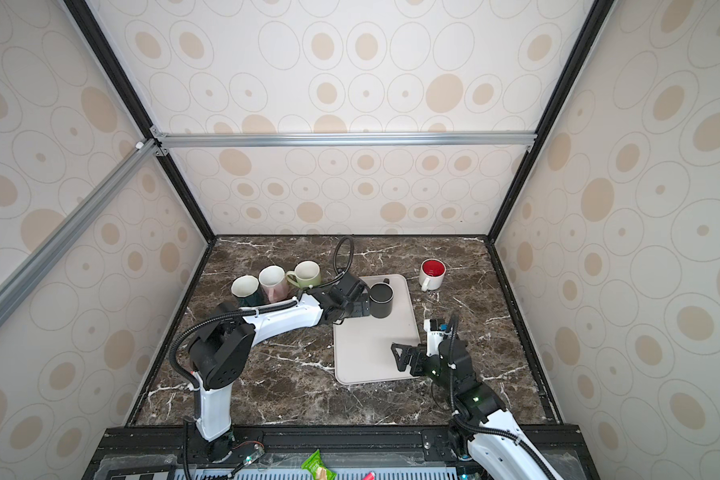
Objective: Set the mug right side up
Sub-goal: 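Reach the left gripper over the upside-down grey mug while the right gripper withdraws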
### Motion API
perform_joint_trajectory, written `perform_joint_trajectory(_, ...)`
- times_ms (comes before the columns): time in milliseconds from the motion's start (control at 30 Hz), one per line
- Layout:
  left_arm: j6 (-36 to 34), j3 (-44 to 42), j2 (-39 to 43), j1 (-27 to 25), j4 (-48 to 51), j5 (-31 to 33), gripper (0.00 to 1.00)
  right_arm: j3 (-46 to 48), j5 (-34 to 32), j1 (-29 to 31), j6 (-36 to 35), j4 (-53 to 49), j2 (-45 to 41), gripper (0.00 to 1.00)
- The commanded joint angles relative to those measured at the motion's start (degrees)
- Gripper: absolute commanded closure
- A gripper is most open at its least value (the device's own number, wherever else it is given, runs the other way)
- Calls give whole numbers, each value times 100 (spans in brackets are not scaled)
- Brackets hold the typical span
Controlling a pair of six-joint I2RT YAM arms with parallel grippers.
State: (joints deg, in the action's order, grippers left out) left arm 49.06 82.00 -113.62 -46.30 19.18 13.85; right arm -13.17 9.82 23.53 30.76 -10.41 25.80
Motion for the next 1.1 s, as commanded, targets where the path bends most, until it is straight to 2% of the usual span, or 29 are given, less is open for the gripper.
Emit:
perform_joint_trajectory(0, 73, 320, -118, -15, 345, 514, 8, -1, -166, 12, 51, -456, -323, 0)
perform_joint_trajectory(67, -11, 399, -186, -3, 362, 561, 13, 34, -178, -2, 100, -578, -507, 0)
perform_joint_trajectory(200, -46, 621, -320, -1, 550, 681, 11, 8, -206, 8, 88, -883, -814, 0)
perform_joint_trajectory(300, 104, 607, -309, -1, 500, 516, 11, 16, -283, 7, 88, -978, -925, 0)
perform_joint_trajectory(367, 218, 562, -264, 7, 345, 280, 11, 4, -305, 7, 82, -1017, -905, 0)
perform_joint_trajectory(600, 655, 677, -380, 51, 373, 223, 8, -26, -490, 5, 143, -1000, -667, 0)
perform_joint_trajectory(867, 518, 1335, -914, 152, 979, 673, 7, 20, -517, 3, 143, -1026, -646, 0)
perform_joint_trajectory(1067, 379, 1481, -1036, 165, 1257, 874, 11, 34, -564, 1, 167, -1083, -697, 0)
